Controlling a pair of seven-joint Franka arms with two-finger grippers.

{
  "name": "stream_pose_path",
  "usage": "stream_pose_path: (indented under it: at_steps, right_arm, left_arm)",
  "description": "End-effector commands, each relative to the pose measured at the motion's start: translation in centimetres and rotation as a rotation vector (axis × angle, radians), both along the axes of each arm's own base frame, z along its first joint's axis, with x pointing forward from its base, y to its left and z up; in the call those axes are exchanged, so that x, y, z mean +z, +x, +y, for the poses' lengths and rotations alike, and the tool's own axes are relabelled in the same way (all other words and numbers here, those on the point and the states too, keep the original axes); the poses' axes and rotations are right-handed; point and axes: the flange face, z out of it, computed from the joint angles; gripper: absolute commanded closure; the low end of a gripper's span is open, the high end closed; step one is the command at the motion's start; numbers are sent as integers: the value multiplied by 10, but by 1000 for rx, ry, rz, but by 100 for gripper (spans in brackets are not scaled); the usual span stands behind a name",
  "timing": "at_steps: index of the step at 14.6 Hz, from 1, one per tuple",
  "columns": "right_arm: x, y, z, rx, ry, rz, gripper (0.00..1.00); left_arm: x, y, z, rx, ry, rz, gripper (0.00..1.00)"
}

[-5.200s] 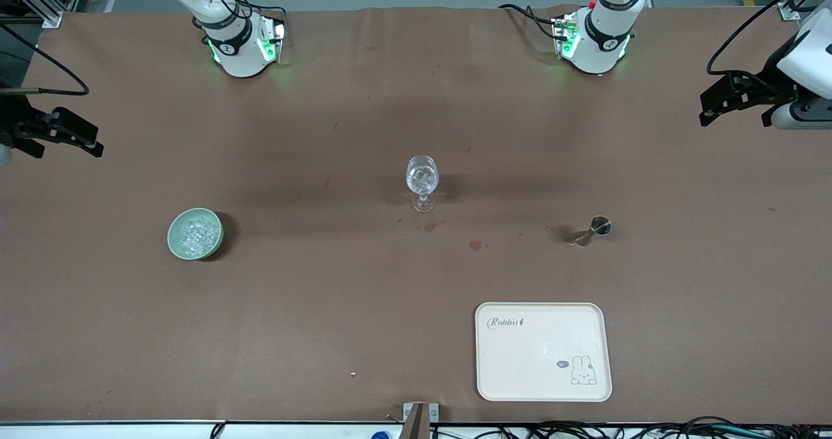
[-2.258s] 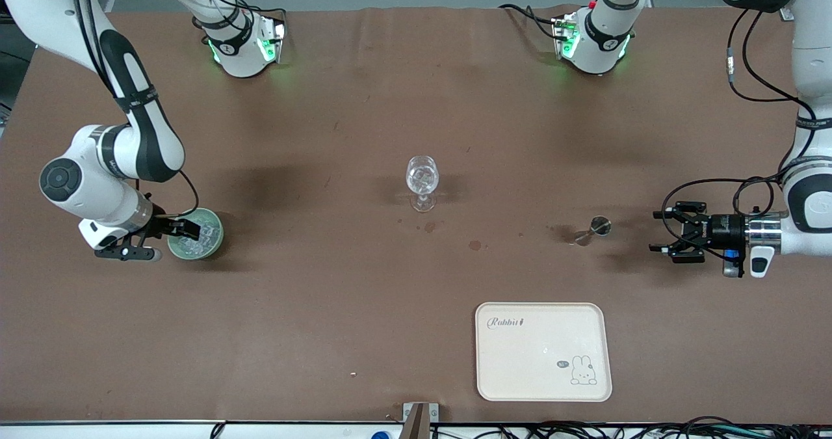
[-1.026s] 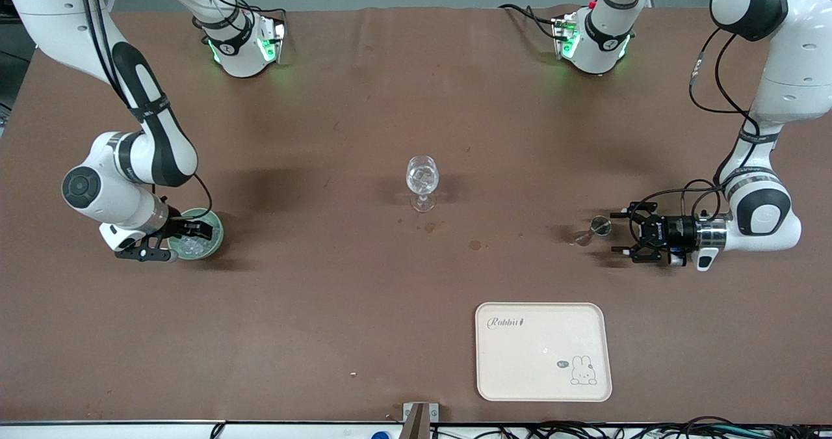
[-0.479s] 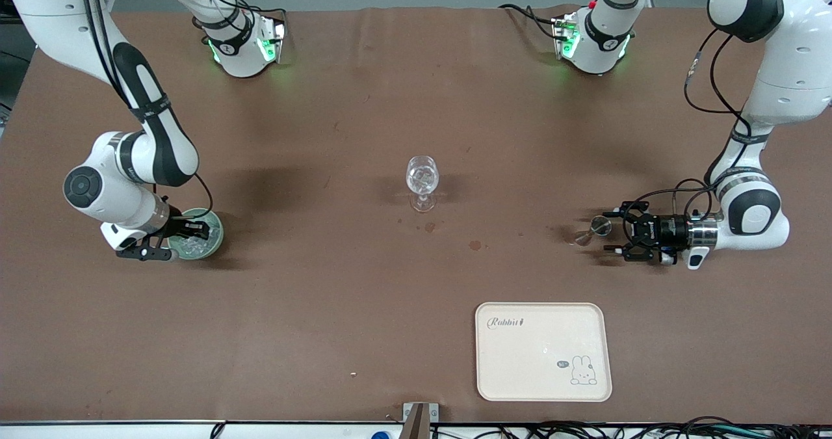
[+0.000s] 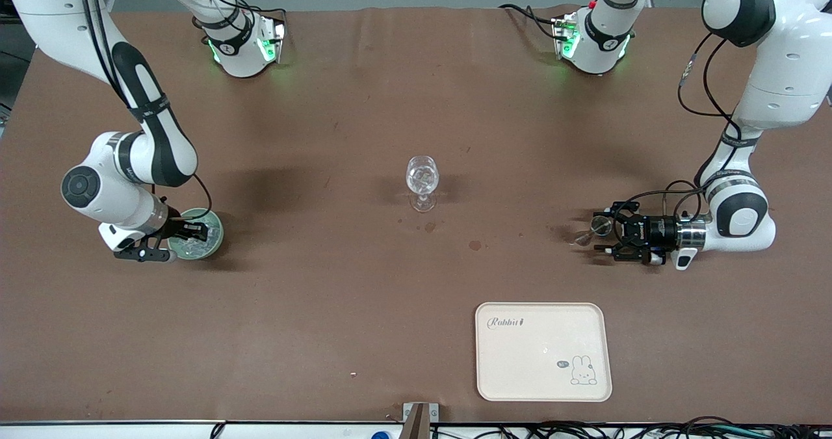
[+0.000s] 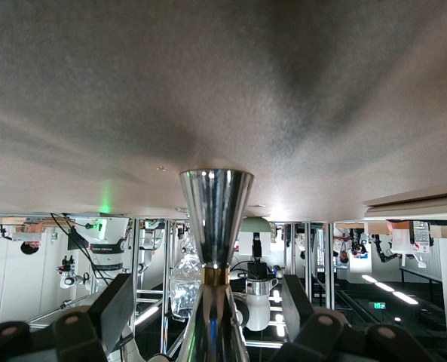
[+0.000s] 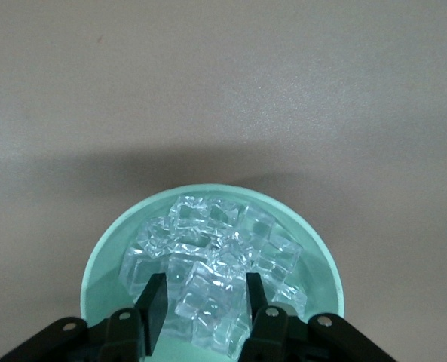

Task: Pour wine and add ice with both arms
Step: 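Lift the ice cube out of the bowl with the right gripper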

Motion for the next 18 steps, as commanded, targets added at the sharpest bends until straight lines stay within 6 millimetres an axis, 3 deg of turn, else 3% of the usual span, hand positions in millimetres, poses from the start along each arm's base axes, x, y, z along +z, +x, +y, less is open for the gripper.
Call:
stream_pose_path:
  at_steps: [1,4,9,12,16,18]
  right_arm:
    - [10,-2,0,-17,9,-16,49]
    - [14,1,-1,-18,9,-24,50]
    - [16,0,-2,-21,9,-25,87]
    - [23,0,-2,-22,11,-19,92]
    - [60,9,-4,-22,16,-11,94]
    - [88,19,-4,-18,22,15,94]
  left_arm:
    - [-5,-1,-2,13,-9,8,14]
    - [-8,-1,-2,12,-9,11,17]
    - [-13,-2,-2,16,-12,18,21]
    - [-14,-3,-3,14,-12,19,26]
    - [-14,-2,-7,8,-12,19,34]
    - [-14,-2,-7,8,-12,18,38]
